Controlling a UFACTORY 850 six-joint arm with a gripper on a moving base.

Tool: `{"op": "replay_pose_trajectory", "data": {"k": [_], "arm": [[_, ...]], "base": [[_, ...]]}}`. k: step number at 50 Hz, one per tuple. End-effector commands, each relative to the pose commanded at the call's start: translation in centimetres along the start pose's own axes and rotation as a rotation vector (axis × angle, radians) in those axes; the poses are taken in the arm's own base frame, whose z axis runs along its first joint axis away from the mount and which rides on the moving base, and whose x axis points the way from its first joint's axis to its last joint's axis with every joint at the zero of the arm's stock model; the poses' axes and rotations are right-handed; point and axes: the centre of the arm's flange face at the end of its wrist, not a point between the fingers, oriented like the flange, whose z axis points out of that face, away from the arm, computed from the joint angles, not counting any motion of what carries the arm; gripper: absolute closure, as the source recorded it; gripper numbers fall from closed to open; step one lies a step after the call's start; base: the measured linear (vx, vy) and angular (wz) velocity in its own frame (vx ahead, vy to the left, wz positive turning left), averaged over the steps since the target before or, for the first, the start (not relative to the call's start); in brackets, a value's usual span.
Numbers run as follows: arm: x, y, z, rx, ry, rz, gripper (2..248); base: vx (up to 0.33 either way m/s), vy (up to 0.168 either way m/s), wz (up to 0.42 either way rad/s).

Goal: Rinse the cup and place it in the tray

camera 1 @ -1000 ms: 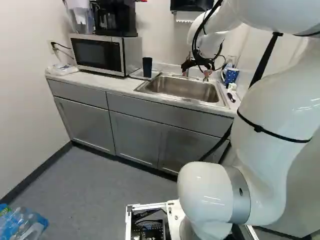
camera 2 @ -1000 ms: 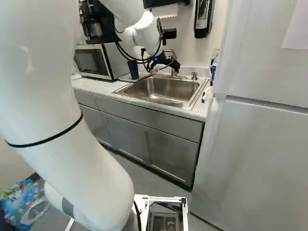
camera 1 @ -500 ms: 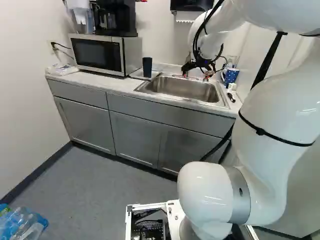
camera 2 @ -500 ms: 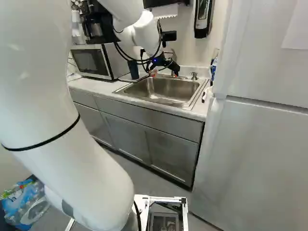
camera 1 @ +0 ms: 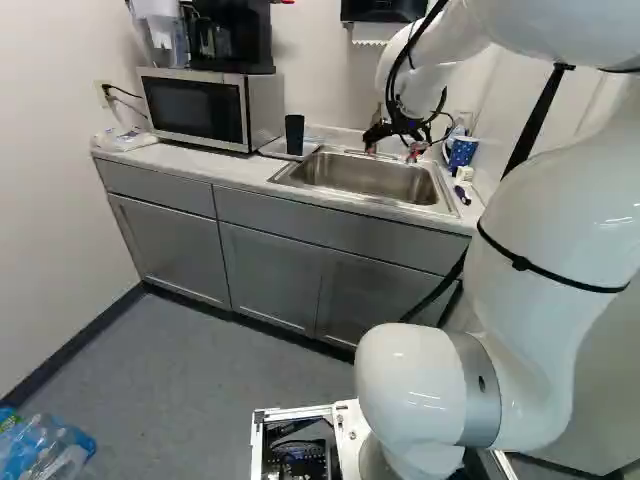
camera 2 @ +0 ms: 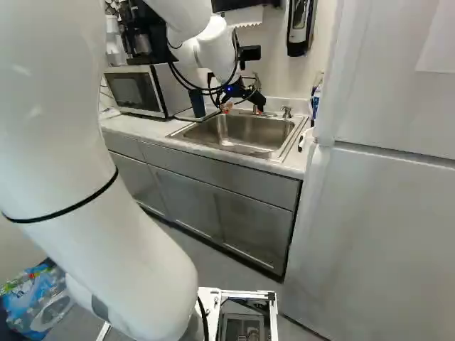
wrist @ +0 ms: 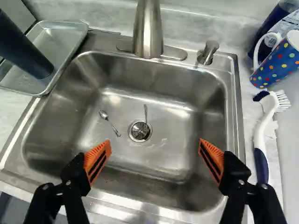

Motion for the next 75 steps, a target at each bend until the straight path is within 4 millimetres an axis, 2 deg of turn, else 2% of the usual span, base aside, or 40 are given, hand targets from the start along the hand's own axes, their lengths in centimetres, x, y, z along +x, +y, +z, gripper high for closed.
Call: {"op": "replay_pose_trajectory", "data": {"k": [42, 75], "arm": [[0.00, 0.00, 0.00, 0.000, 0.000, 0.000, 3], [0.00, 0.00, 0.00, 0.000, 0.000, 0.000, 3]], "base": [[-0.003, 0.013, 0.003], [-0.035, 0.097, 0.005]]}}
